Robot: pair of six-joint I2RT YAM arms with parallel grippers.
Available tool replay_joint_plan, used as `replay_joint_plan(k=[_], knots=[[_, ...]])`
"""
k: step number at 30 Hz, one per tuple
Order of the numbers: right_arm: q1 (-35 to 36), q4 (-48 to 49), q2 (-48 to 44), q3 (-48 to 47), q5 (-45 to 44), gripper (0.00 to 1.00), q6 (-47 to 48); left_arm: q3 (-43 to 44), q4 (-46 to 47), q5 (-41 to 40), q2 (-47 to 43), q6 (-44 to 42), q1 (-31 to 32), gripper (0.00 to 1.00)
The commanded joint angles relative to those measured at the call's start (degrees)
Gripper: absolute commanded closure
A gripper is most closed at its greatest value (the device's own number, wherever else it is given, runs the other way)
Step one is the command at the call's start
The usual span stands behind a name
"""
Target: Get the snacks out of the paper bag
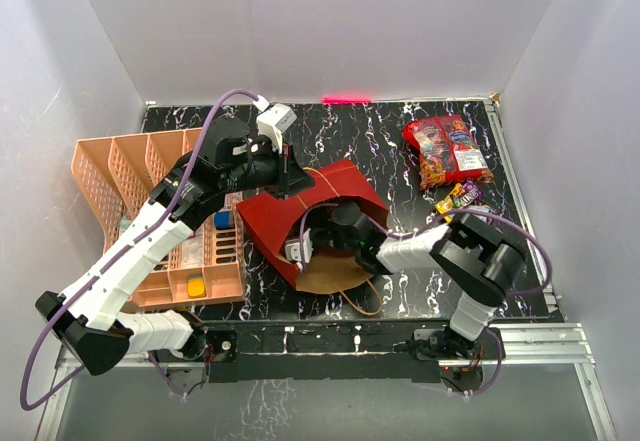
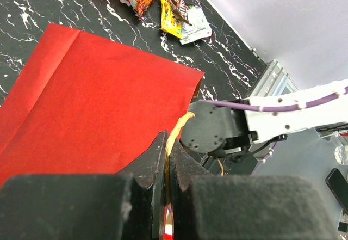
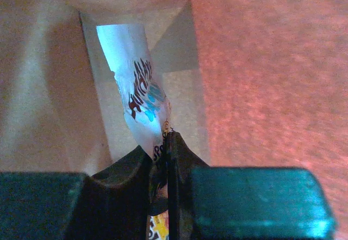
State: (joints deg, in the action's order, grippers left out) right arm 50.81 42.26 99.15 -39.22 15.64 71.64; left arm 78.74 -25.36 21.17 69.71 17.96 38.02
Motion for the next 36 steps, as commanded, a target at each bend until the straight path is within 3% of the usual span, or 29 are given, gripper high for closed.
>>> replay_joint_plan(k=[1, 16, 21, 25, 30, 33, 36], knots=[[0.7, -8.95, -7.05, 0.08, 0.88, 0.92, -2.65, 0.79, 0.16, -0.63, -1.14, -0.62, 0.21, 1.0], [1.31, -45.76, -36.21, 0.62, 7.71, 0.92, -17.07, 2.64, -0.64, -2.63, 0.19, -2.22, 0.21, 1.0], [1.31, -59.86, -43.46, -6.87, 8.32, 0.92, -26.65, 3.21, -1.02, -3.16, 0.16, -2.52, 0.21, 1.0], [1.31, -63.13, -50.35, -13.11, 6.19, 0.92, -43.43, 3.55, -1.58, -3.63, 0.33, -3.05, 0.21, 1.0], [1.31, -63.97, -53.44, -24.09, -2.09, 0.92, -62.03, 3.44, -1.83, -4.12, 0.58, -3.23, 0.21, 1.0], [1.23, -62.07, -52.59, -30.48, -16.67, 0.92, -69.1, 3.69, -1.96, -3.99, 0.85, -3.14, 0.21, 1.0], [1.31, -57.37, -50.78, -33.85, -33.96, 0.92, -69.88, 4.24, -2.03, -3.81, 1.12, -3.07, 0.21, 1.0]])
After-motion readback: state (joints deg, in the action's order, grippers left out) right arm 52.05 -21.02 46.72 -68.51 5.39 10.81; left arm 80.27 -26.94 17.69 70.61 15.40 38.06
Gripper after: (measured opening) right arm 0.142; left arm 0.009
